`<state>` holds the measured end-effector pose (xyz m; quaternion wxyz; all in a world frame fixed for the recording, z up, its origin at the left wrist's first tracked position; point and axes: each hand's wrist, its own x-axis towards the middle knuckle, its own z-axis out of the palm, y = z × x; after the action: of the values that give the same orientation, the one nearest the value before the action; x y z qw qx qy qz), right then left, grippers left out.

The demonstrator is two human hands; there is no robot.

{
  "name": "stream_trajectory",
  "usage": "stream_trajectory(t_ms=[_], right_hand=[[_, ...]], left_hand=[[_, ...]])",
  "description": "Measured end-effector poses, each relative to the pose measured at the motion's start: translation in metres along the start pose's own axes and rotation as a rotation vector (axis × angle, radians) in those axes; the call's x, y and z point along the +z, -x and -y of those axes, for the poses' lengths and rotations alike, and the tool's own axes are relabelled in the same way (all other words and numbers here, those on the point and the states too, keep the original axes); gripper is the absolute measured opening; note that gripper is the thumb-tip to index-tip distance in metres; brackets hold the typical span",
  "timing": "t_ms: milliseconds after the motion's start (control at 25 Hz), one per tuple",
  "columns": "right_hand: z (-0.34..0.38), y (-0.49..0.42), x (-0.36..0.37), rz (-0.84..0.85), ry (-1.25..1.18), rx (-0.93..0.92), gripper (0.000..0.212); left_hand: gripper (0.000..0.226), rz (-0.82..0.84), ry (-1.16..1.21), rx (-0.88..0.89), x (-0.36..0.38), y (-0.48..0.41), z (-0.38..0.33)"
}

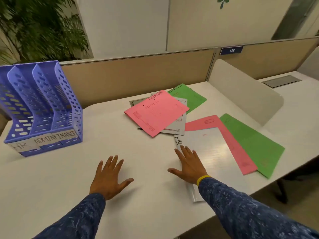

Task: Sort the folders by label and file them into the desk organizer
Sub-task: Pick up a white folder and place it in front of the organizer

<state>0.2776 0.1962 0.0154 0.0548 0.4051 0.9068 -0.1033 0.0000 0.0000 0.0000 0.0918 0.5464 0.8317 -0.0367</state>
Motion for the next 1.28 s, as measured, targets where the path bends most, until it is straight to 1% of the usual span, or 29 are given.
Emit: stream_trajectory(t_ms=[120,200,360,440,560,720,880,960,1080,1200,1280], right_hand=[[-0.014,0.010,0.008,0.012,0.030,0.010,0.096],[-0.035,0.017,0.013,0.010,0.017,0.044,0.094],[-0.086,0.029,0.016,-0.015,-0.054,0.179,0.089],[-0.109,0.039,0.022,-0.044,-0.070,0.240,0.090],[-0.146,0.049,0.023,-0.070,-0.090,0.315,0.094],[-0.183,0.059,0.022,-0.070,-0.199,0.441,0.099],[-0.199,0.064,0.034,-0.057,-0.242,0.500,0.105],[-0.201,0.066,0.041,-0.055,-0.244,0.495,0.107],[-0.203,0.068,0.051,-0.069,-0.226,0.483,0.108],[-0.203,0.068,0.058,-0.081,-0.203,0.477,0.107],[-0.203,0.068,0.059,-0.087,-0.195,0.468,0.104]], left_hand=[[0.114,0.000,-0.036,0.073,0.008,-0.005,-0.018],[0.113,0.002,-0.015,0.105,0.013,-0.014,-0.041],[0.095,0.033,0.117,0.099,0.018,-0.037,-0.089],[0.089,0.051,0.160,0.101,0.023,-0.048,-0.115],[0.088,0.054,0.164,0.155,0.030,-0.065,-0.156],[0.094,0.084,0.204,0.162,0.035,-0.081,-0.202],[0.098,0.140,0.282,0.062,0.044,-0.088,-0.233],[0.099,0.123,0.315,0.018,0.049,-0.086,-0.243],[0.099,0.055,0.361,-0.016,0.054,-0.084,-0.251],[0.090,0.000,0.469,-0.083,0.054,-0.087,-0.260],[0.078,-0.069,0.569,-0.168,0.051,-0.090,-0.267]])
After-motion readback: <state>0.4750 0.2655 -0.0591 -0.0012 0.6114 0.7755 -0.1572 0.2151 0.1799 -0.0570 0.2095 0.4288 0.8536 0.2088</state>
